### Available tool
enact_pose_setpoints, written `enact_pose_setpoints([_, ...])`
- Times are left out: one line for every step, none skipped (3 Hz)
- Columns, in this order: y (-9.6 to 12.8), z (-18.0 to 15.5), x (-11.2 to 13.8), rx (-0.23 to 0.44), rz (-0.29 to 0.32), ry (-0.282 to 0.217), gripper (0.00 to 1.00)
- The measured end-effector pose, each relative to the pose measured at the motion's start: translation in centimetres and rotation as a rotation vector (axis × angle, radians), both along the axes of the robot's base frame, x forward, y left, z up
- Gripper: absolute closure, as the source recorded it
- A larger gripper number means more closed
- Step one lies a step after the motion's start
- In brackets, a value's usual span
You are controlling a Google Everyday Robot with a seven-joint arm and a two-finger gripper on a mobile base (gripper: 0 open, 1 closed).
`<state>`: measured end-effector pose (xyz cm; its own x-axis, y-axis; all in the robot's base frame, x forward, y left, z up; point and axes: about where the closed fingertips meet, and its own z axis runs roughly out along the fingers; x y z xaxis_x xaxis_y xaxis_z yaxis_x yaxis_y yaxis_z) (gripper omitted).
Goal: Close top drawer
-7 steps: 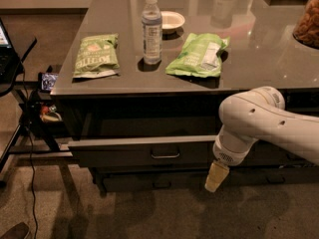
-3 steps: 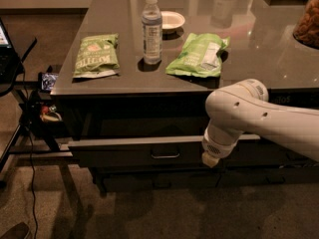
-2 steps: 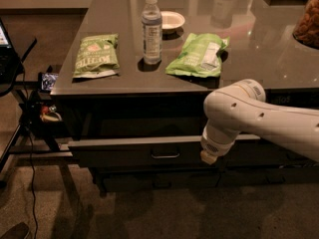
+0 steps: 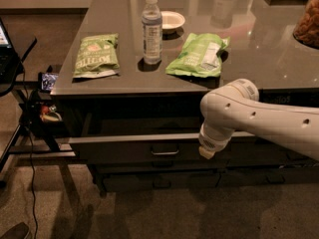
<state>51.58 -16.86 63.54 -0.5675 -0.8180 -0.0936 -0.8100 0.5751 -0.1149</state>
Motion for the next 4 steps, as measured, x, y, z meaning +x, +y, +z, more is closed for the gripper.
enact_pose_setpoints([-0.08,-0.27,1.13,-0.007,0.000,-0.014,1.00])
enact_pose_setpoints([-0.08,-0.27,1.14,-0.008,0.000,-0.014,0.82])
enact_pose_setpoints([-0.08,-0.27,1.13,-0.008,0.000,-0.014,0.58])
enact_pose_setpoints([-0.08,-0.27,1.13,-0.008,0.000,-0.014,0.36])
